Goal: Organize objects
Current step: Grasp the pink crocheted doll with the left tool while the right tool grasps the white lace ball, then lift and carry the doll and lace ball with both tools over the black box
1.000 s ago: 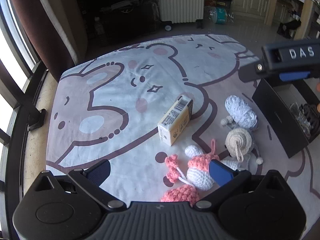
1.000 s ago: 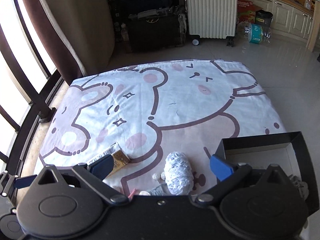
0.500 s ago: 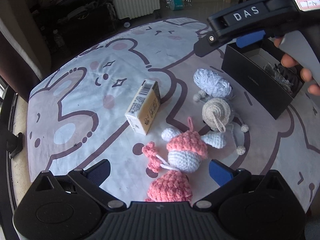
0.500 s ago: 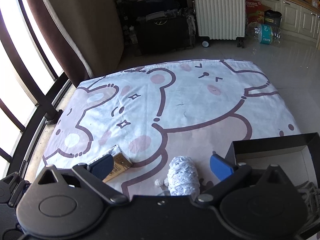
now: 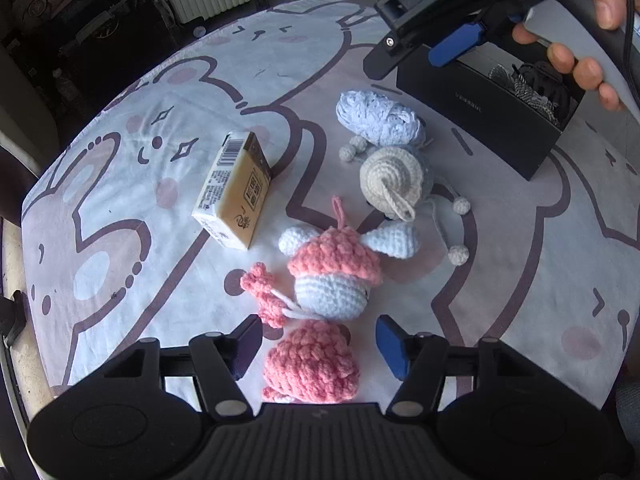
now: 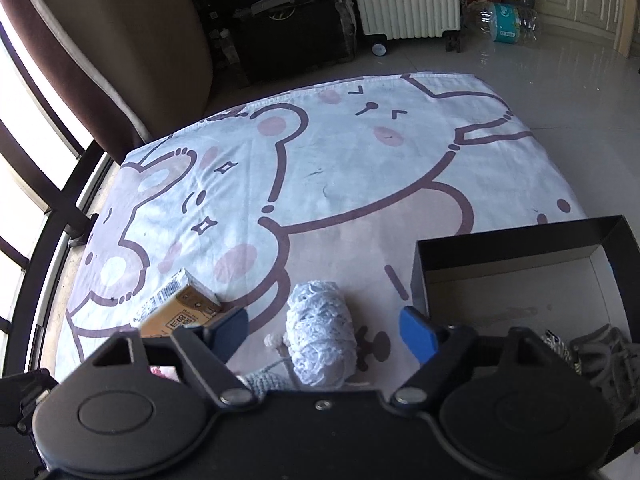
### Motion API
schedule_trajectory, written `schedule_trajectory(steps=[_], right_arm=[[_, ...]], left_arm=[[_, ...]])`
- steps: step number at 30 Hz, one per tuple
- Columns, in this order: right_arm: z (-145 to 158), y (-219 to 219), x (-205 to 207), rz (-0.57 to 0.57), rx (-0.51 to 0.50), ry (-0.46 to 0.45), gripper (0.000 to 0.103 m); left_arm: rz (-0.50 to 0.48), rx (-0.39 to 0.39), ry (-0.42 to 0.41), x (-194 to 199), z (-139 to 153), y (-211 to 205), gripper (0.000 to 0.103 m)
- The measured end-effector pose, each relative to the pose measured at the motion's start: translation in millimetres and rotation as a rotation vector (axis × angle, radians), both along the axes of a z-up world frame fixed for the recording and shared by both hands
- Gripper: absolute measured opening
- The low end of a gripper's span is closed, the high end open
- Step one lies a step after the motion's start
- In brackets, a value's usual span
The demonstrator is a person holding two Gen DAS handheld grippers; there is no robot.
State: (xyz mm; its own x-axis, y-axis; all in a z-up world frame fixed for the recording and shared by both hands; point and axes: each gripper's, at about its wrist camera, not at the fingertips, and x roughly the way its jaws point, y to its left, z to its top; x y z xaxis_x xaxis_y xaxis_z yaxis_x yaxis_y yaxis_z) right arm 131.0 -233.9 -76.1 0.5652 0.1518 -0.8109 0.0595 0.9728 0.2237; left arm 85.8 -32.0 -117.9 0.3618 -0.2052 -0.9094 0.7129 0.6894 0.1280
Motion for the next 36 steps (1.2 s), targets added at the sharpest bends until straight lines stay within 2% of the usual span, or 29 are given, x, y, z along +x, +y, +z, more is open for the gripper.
schedule_trajectory(steps=[1, 3, 6, 9, 13, 15, 19, 24, 31, 36], right_arm=[[-1, -1, 1, -0.003, 0.012, 0.006, 0.075], [-3, 0, 2, 0.005, 0.040, 0.018, 0.063], [-9, 6, 7, 0.028, 0.049, 0.045, 0.054], [-16, 10, 10, 0.039, 0.034, 0.067, 0.051], [-23, 14, 14, 0.034, 0.012, 0.087, 0.049], [-26, 16, 16, 0.038, -0.009, 0.095, 0.049], [-30, 20, 20, 0.033, -0.050, 0.105, 0.048], [-35, 27, 22, 0.053, -0.074, 0.122, 0.047], [-38, 34, 21, 0.077, -0.129, 0.154, 0.039], [-33, 30, 17, 0.081, -0.099, 0.180, 0.034]], left_arm=[[0.002, 0.008, 0.006, 0, -2, -1, 0.057], [0.012, 0.022, 0.014, 2, -6, -2, 0.054], [0.044, 0.027, 0.017, 5, -11, -3, 0.051], [0.063, 0.023, 0.040, 8, -15, -8, 0.048], [0.053, 0.076, 0.036, 10, -22, -15, 0.043], [0.084, 0.061, 0.052, 14, -22, -13, 0.042], [0.190, -0.001, 0.103, 24, -19, 0, 0.041], [0.368, -0.075, 0.176, 37, -18, 21, 0.041], [0.584, -0.169, 0.271, 46, -18, 40, 0.041], [0.696, -0.235, 0.302, 46, -16, 49, 0.040]])
